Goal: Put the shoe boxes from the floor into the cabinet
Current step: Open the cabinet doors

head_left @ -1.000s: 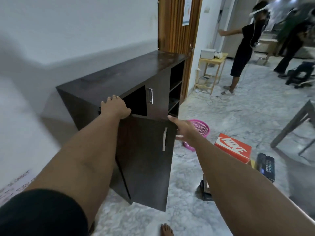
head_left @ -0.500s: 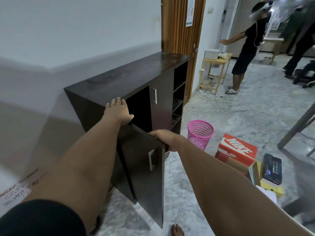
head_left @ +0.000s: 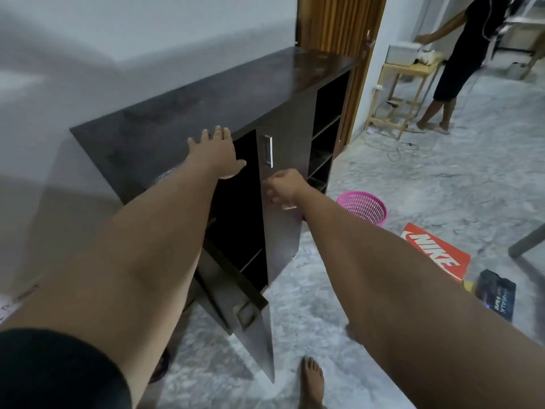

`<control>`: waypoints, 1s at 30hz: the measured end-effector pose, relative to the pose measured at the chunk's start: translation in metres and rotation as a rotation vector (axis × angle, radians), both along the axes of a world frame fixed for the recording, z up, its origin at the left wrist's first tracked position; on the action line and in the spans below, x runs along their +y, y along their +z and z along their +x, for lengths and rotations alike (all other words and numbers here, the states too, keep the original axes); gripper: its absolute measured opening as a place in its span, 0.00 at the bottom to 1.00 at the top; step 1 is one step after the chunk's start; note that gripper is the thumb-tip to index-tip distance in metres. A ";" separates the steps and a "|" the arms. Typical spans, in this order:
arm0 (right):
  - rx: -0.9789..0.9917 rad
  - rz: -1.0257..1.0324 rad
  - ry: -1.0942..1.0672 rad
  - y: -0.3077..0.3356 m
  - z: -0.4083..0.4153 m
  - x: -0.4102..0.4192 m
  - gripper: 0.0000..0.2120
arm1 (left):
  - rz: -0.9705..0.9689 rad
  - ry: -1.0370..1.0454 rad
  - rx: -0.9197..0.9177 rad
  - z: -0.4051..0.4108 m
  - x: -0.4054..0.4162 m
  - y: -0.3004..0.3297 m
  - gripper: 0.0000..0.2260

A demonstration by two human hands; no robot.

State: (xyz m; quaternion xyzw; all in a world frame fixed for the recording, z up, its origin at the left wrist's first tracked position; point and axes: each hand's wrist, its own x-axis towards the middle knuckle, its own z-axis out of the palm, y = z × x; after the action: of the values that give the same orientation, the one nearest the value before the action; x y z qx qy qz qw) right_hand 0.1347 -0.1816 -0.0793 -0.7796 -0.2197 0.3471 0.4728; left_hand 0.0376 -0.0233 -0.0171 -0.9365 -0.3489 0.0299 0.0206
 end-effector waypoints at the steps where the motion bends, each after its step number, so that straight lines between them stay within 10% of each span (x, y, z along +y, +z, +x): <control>1: -0.030 0.001 -0.023 -0.004 0.019 0.010 0.04 | 0.008 -0.007 -0.005 0.017 0.005 -0.001 0.41; 10: -0.185 0.075 -0.115 -0.023 0.140 0.085 0.39 | 0.096 -0.075 -0.063 0.139 0.030 -0.010 0.33; 30: -0.254 0.145 0.083 -0.057 0.160 0.083 0.16 | 0.133 -0.025 -0.184 0.169 0.033 -0.011 0.25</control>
State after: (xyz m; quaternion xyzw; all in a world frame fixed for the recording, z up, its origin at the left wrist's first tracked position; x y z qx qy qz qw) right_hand 0.2946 -0.0982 -0.1359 -0.7712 -0.3342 0.2481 0.4817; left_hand 0.2066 0.0092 -0.0285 -0.9361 -0.3388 -0.0795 0.0509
